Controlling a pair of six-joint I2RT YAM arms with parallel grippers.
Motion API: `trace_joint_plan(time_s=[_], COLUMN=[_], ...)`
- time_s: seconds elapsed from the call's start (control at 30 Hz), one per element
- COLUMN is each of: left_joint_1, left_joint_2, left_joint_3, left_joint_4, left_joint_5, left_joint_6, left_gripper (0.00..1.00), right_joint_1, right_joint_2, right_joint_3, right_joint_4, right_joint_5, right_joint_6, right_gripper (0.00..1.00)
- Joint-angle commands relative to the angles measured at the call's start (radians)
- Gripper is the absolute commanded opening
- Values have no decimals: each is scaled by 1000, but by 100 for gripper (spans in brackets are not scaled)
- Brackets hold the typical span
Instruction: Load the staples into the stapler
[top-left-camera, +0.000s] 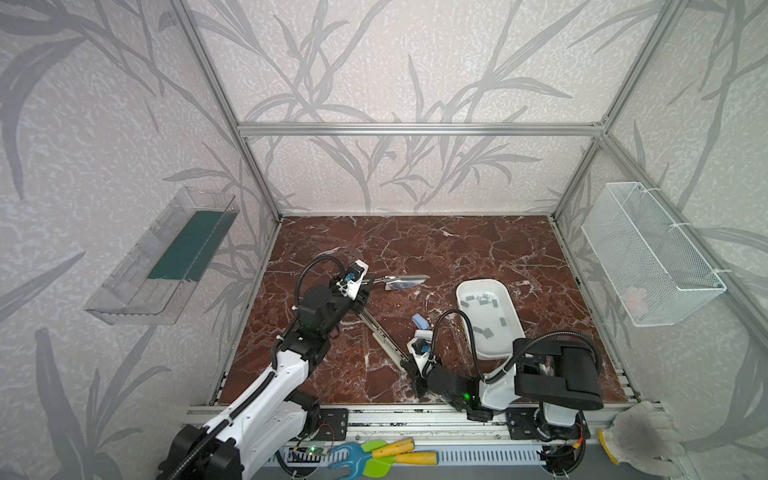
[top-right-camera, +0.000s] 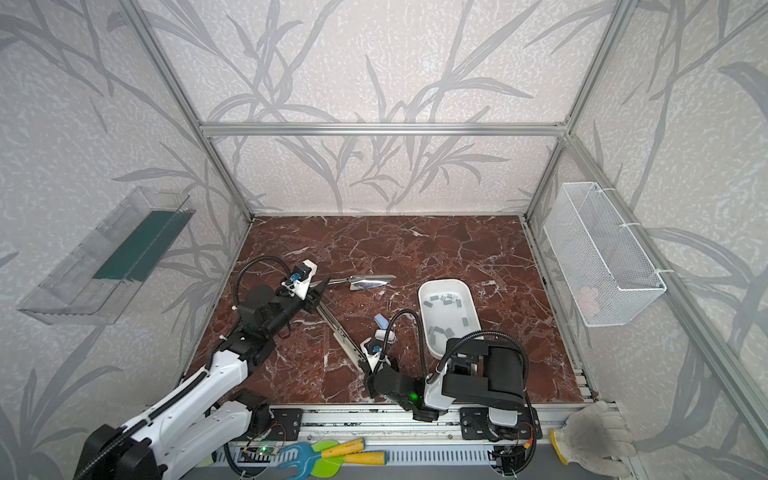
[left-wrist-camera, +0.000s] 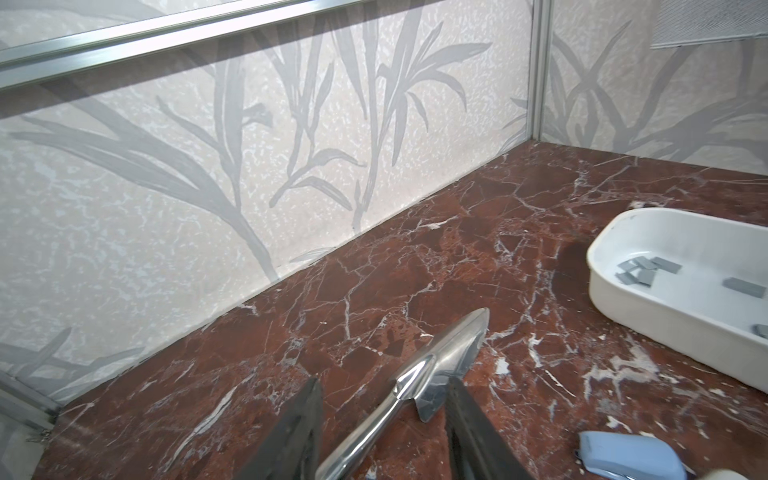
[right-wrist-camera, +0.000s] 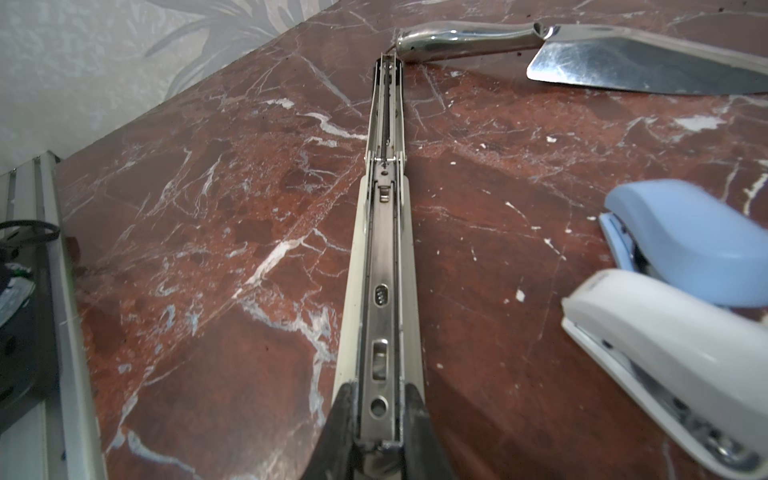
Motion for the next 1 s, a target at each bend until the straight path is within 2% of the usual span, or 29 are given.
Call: trace_joint_plan(time_s=[0.0,0.07,0.1,0.13,0.2,0.37,0.4,0.43,0.57,0.63,0.73,0.8,0.9,0.93,0.97], left_joint_1=[-3,-3,-3,-3,-3,-3,-3,-3,-2,-1,-3,-3,-5,-4,-5], left_joint_2=[-67,-120,-152,-174,-207,-238,-236,-231,-187,-166,-133,-100,-85,-82,-71], left_joint_3=[-84,-158,-201,-229,-254,-176,-181,-189,-205,-176,-151,-151,-43,-11,-9], left_joint_4=[23,105,146,182,202,-9,-9,6,61,5,5,67,-166,-230,-197], left_joint_5=[133,154,124,87,34,69,60,37,-96,-89,-14,-109,-344,-375,-363], left_joint_6=[-136,-210,-266,-323,-407,-376,-364,-362,-436,-454,-444,-567,-807,-834,-782], left_gripper=[51,59,65,66,74,78,95,99,99,99,99,99,99,99,99], right_joint_1=[25,33,34,34,33,51,53,53,53,53,54,53,52,49,43], right_joint_2=[52,63,65,62,30,-114,-150,-178,-276,-334,-428,-501,-599,-631,-659], right_joint_3=[24,9,-1,-8,-9,32,36,40,47,43,46,48,15,1,-12], right_joint_4=[-49,18,62,82,56,-141,-170,-197,-311,-365,-469,-569,-611,-611,-610], right_joint_5=[14,23,24,21,21,43,49,57,123,141,190,225,267,281,293], right_joint_6=[29,9,-8,-20,-26,-43,-46,-45,-37,-42,-51,-34,-67,-85,-103], right_gripper=[6,19,25,31,40,52,53,55,60,63,65,68,73,75,75])
